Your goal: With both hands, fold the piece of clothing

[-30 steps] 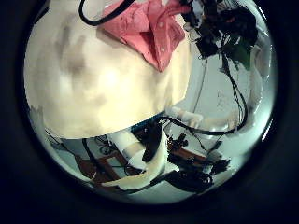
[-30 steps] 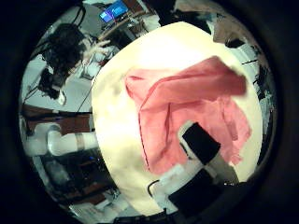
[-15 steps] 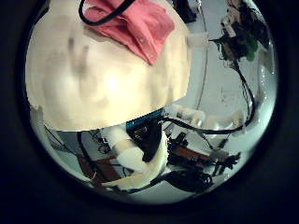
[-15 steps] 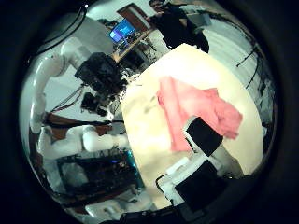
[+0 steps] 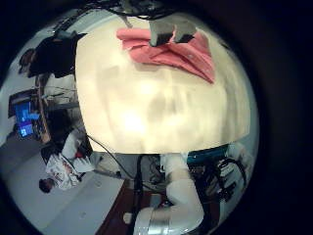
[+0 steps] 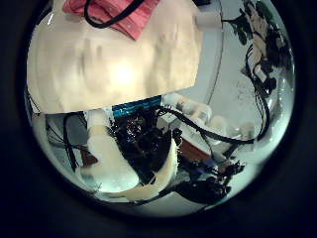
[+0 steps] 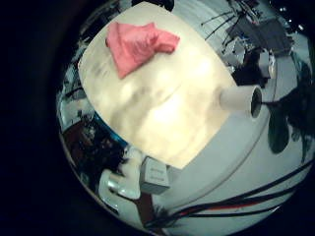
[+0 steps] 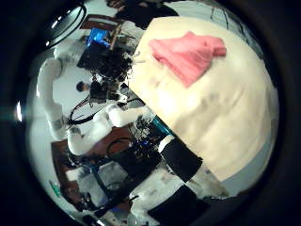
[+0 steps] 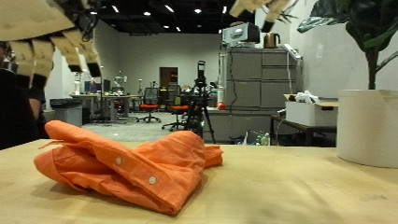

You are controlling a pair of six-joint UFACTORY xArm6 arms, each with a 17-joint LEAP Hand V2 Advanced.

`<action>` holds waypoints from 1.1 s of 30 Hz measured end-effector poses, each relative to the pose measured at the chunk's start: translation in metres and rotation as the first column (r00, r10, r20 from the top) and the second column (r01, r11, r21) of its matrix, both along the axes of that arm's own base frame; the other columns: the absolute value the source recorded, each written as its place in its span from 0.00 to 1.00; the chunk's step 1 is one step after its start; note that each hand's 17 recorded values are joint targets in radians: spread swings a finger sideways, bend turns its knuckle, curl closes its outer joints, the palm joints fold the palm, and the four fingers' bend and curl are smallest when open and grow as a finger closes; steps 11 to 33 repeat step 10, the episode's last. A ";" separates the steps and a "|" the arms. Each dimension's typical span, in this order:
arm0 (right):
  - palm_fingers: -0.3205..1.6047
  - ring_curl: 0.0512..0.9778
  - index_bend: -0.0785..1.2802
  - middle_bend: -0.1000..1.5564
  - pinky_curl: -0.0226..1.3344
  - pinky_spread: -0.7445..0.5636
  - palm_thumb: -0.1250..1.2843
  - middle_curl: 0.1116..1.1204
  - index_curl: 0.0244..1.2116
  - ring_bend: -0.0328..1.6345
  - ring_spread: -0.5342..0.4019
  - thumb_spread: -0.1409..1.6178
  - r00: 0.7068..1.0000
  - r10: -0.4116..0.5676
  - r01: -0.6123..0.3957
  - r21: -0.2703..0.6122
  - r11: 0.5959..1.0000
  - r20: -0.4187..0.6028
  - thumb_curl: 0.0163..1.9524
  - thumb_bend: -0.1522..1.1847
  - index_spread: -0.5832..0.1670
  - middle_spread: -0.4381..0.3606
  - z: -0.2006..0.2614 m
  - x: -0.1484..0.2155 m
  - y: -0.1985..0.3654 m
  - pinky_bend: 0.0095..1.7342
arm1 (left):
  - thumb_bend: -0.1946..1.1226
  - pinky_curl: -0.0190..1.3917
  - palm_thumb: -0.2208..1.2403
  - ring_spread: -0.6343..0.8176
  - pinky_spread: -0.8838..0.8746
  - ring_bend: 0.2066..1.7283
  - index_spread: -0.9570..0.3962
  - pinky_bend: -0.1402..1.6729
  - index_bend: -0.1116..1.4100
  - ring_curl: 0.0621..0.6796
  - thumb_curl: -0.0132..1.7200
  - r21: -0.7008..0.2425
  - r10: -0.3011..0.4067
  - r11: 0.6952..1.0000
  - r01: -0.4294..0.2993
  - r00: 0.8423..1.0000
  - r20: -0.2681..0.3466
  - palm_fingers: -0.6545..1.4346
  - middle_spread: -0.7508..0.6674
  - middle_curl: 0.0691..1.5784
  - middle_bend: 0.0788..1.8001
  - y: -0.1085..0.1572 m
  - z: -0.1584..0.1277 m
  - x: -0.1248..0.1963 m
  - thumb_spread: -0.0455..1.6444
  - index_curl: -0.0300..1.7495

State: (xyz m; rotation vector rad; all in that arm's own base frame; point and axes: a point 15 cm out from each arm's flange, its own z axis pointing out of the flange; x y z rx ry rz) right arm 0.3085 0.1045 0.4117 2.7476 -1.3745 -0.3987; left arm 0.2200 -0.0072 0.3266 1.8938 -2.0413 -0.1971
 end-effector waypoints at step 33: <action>0.20 0.17 0.19 0.18 0.26 0.87 0.42 0.21 0.26 0.16 0.82 0.81 1.000 -0.025 0.024 -0.144 0.989 -0.006 0.14 0.10 0.27 0.65 -0.035 -0.028 -0.063 0.15 | 0.13 0.24 0.29 0.82 0.79 0.11 0.78 0.21 0.18 0.27 0.17 0.015 -0.016 1.000 0.017 0.999 -0.045 0.32 0.77 0.15 0.07 0.014 0.001 -0.015 0.65 0.18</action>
